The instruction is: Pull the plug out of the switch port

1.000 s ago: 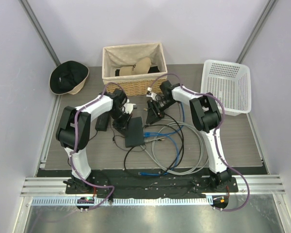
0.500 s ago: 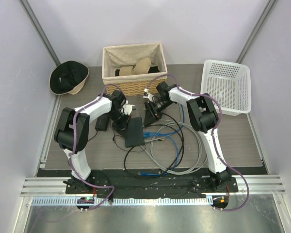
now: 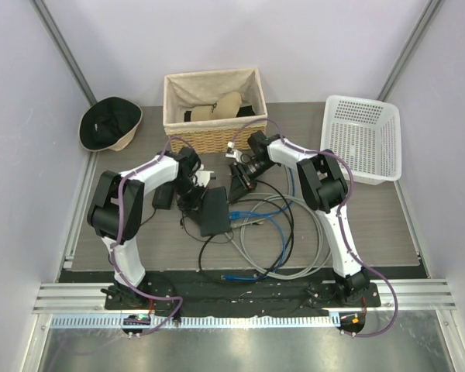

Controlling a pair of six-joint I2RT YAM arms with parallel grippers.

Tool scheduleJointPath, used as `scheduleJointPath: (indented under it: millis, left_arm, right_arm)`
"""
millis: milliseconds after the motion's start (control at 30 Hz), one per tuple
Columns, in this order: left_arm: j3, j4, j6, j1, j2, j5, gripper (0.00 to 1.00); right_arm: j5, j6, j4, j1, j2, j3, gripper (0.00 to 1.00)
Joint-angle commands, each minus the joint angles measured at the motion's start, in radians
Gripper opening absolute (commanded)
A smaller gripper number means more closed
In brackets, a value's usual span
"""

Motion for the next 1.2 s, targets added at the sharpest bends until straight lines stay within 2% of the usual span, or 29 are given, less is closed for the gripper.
scheduleJointPath:
  millis: [0,267,933,1100,1167]
  left_arm:
    - [-0.077,0.184,0.044,-0.019,0.118,-0.174,0.0]
    - [-0.072,0.179,0.043,-0.019,0.129,-0.178,0.0]
    - [-0.066,0.176,0.04,-0.018,0.14,-0.183,0.0]
    - [-0.064,0.176,0.04,-0.019,0.141,-0.183,0.0]
    - [-0.064,0.174,0.04,-0.019,0.144,-0.183,0.0]
  right_arm:
    - [-0.054,-0.061,-0.055,0.01,0.0,0.06,0.45]
    - [-0.069,-0.052,-0.058,-0.001,0.006,0.06,0.46]
    - [-0.026,-0.061,-0.064,0.038,0.02,0.073,0.33]
    - [-0.026,-0.069,-0.065,0.039,0.023,0.077,0.23]
    - [-0.022,-0.069,-0.065,0.041,0.023,0.077,0.17]
